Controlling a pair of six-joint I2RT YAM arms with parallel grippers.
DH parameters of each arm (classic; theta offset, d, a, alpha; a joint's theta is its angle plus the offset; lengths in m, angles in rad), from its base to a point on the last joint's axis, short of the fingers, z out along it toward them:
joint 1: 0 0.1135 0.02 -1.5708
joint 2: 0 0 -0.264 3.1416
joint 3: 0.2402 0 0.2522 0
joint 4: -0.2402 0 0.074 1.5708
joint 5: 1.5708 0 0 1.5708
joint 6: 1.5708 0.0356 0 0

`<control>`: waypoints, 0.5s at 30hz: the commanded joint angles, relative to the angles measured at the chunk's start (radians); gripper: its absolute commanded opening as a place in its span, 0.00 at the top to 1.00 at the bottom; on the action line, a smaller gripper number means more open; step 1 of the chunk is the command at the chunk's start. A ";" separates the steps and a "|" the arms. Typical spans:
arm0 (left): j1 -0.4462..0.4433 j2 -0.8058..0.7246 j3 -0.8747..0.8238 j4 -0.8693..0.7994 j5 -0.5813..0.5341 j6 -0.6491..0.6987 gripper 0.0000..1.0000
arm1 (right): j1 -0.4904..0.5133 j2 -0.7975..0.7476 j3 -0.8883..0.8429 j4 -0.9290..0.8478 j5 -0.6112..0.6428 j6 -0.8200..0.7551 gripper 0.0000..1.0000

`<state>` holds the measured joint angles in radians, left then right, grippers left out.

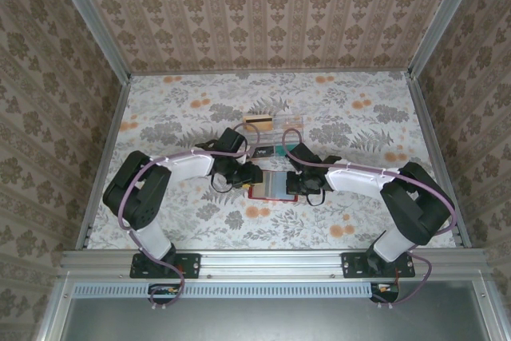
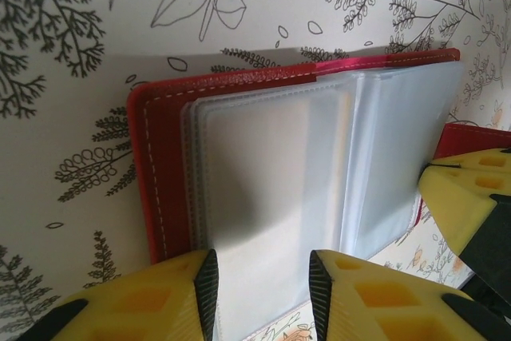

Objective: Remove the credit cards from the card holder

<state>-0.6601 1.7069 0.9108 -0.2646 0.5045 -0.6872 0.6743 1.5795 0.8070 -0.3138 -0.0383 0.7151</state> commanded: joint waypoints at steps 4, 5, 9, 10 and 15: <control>-0.024 0.048 0.039 -0.011 0.016 0.020 0.58 | -0.001 0.030 -0.018 0.020 -0.016 0.023 0.93; -0.026 0.053 0.040 0.000 0.025 0.014 0.58 | -0.001 0.032 -0.021 0.023 -0.018 0.023 0.93; -0.030 0.059 0.037 0.025 0.043 0.001 0.55 | 0.000 0.032 -0.022 0.026 -0.022 0.026 0.93; -0.030 0.056 0.038 0.026 0.044 0.001 0.54 | 0.000 0.032 -0.022 0.026 -0.022 0.026 0.93; -0.029 0.049 0.037 0.040 0.066 0.004 0.52 | 0.000 0.036 -0.022 0.028 -0.023 0.024 0.93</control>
<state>-0.6811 1.7397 0.9386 -0.2359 0.5419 -0.6849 0.6743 1.5879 0.8043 -0.2897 -0.0475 0.7193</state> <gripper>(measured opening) 0.476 0.070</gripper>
